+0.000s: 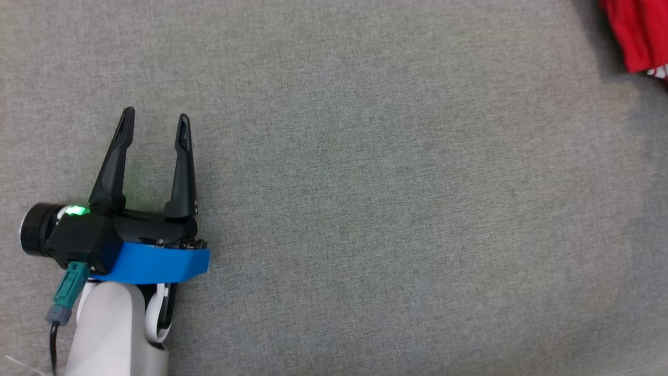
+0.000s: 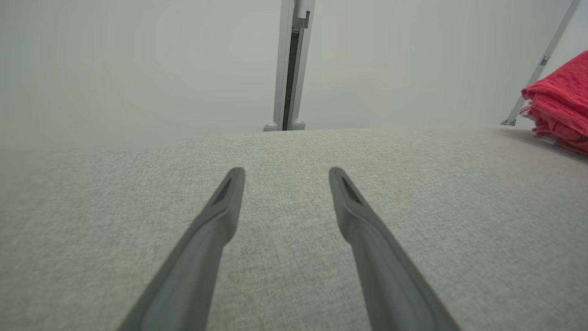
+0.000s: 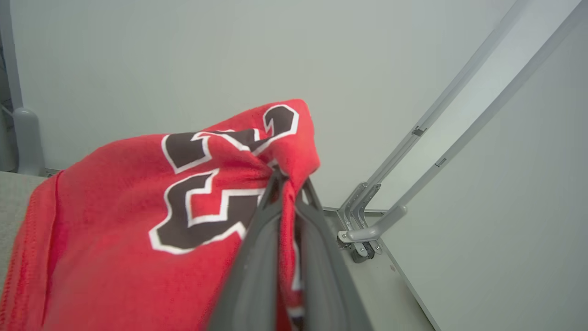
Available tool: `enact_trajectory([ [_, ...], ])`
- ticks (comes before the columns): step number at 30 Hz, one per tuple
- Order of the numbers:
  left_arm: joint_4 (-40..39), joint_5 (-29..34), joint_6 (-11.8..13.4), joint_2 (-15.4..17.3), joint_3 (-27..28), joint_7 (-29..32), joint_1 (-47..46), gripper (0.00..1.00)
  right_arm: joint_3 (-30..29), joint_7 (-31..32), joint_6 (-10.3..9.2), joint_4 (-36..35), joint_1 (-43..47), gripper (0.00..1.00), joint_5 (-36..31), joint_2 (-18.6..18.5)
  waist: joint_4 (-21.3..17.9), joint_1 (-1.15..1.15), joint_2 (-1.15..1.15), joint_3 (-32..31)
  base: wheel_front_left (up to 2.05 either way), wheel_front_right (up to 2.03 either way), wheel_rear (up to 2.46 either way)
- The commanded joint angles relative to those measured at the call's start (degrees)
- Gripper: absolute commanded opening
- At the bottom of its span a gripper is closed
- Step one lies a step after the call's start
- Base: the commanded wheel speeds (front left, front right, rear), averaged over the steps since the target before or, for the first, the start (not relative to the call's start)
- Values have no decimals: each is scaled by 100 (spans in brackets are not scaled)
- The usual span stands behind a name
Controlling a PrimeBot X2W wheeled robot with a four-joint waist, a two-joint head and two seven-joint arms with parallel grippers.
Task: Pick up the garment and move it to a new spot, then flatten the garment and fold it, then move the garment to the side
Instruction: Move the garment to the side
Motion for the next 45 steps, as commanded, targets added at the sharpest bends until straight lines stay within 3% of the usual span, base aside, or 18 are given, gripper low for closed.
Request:
enact_trajectory([
  [1,12,47,-16,20,-2,-14,-85,100,-70,8,-5,53,-101,0,-12,-90,4,-1,0,84,0,0,0],
  [4,3,54,-29,20,-23,-12,-130,100,-249,111,-5,311,-153,0,-67,-279,23,-1,0,163,0,0,0],
  [8,-35,65,-50,21,-31,-1,-177,100,-357,145,-5,626,-195,0,-27,-256,35,-1,0,241,0,0,0],
  [9,-37,65,-55,21,-37,0,-189,100,-366,172,-5,725,-179,8,-64,-255,45,-1,0,257,0,0,0],
  [10,-35,65,-46,21,-41,0,-198,100,-366,205,-5,810,-179,17,-72,-220,55,-1,0,269,0,0,0],
  [11,-38,63,-47,21,-40,0,-200,100,-380,223,-5,892,-201,35,-78,-184,65,-1,0,282,0,0,0],
  [12,-47,59,-50,23,-29,0,-205,100,-384,235,-5,965,-230,35,-110,-165,75,-1,0,294,0,0,0],
  [13,-57,56,-52,25,-17,0,-207,100,-393,203,-5,1009,-268,100,-139,-154,83,-1,0,304,0,0,0],
  [21,-72,60,-55,33,63,0,-161,100,-515,-114,-5,1262,-431,100,-405,-2,124,-1,0,224,0,0,0],
  [28,-63,-63,-6,23,129,-5,26,100,-453,-410,-5,826,-179,100,-653,416,156,-1,0,-253,0,0,0],
  [38,-10,-231,141,23,310,-6,524,100,-29,-439,-5,-882,969,100,-759,1612,367,-1,0,-1200,0,0,0],
  [45,120,-361,199,21,356,-5,958,100,379,-440,-4,-1624,1987,100,-727,2332,535,-1,0,-1810,0,0,0],
])
